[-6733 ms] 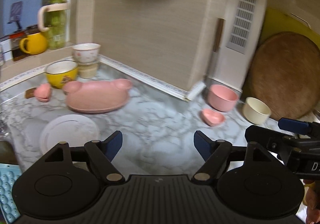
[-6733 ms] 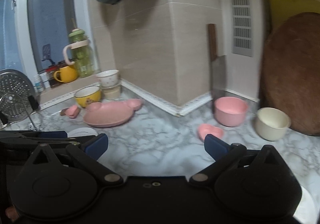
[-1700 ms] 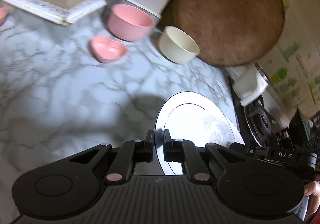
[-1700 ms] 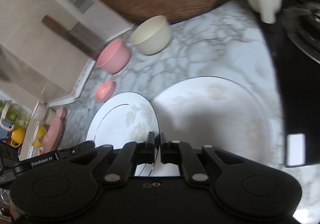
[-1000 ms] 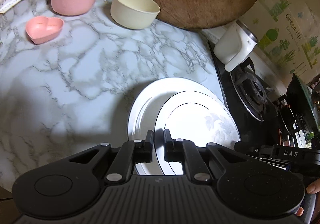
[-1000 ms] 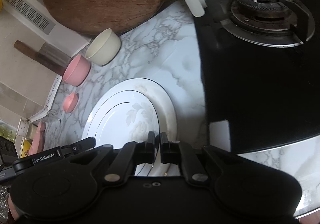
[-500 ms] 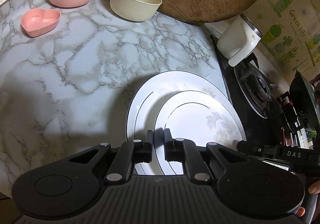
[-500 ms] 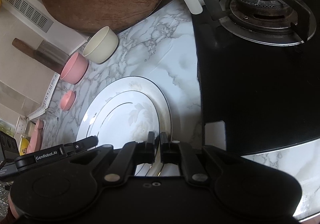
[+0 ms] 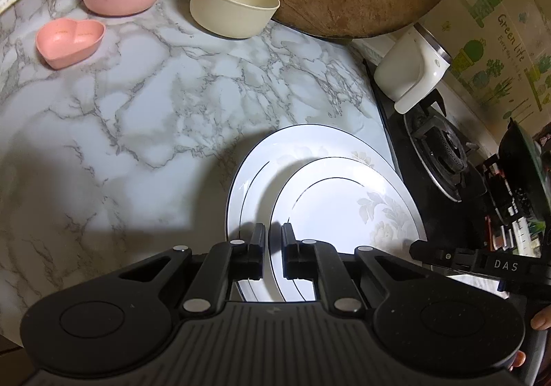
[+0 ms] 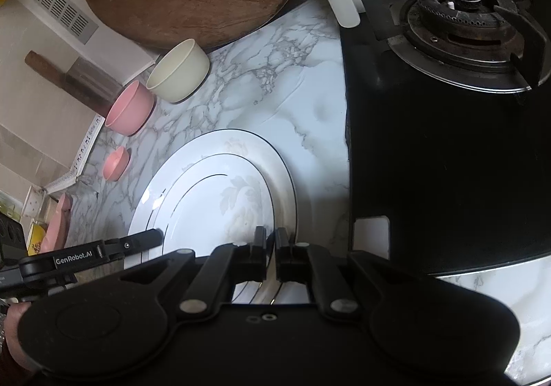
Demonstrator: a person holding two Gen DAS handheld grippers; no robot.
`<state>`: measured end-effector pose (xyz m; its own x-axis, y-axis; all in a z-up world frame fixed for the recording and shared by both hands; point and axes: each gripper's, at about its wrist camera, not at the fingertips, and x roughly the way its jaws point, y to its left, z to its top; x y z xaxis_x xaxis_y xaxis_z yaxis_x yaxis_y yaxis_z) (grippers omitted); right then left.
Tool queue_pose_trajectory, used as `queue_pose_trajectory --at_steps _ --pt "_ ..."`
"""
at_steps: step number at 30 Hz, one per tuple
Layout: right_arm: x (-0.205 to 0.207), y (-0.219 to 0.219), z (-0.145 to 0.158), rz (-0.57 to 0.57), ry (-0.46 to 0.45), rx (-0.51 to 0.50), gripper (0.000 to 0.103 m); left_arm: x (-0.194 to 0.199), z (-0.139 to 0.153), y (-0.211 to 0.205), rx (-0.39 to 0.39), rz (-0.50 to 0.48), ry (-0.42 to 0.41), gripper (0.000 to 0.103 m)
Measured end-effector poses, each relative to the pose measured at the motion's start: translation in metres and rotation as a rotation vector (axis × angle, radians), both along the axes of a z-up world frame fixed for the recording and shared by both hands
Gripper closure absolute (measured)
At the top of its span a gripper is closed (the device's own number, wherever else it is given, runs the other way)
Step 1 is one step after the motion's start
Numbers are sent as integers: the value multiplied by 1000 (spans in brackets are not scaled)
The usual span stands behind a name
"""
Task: Organize plates and bowls
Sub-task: 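Lower the small plate onto the large plate and open both grippers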
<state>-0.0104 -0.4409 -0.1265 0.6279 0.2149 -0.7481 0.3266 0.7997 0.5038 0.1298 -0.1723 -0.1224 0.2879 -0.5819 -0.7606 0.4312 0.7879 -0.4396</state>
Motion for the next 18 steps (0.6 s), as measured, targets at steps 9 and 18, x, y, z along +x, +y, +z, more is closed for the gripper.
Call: queue_pose_trajectory --at_steps 9,18 --pt "12 8 -1 19 3 -70 96 -6 7 4 29 8 -58 94" --pt "14 23 21 69 -57 -142 81 -17 19 6 55 -7 -139 94"
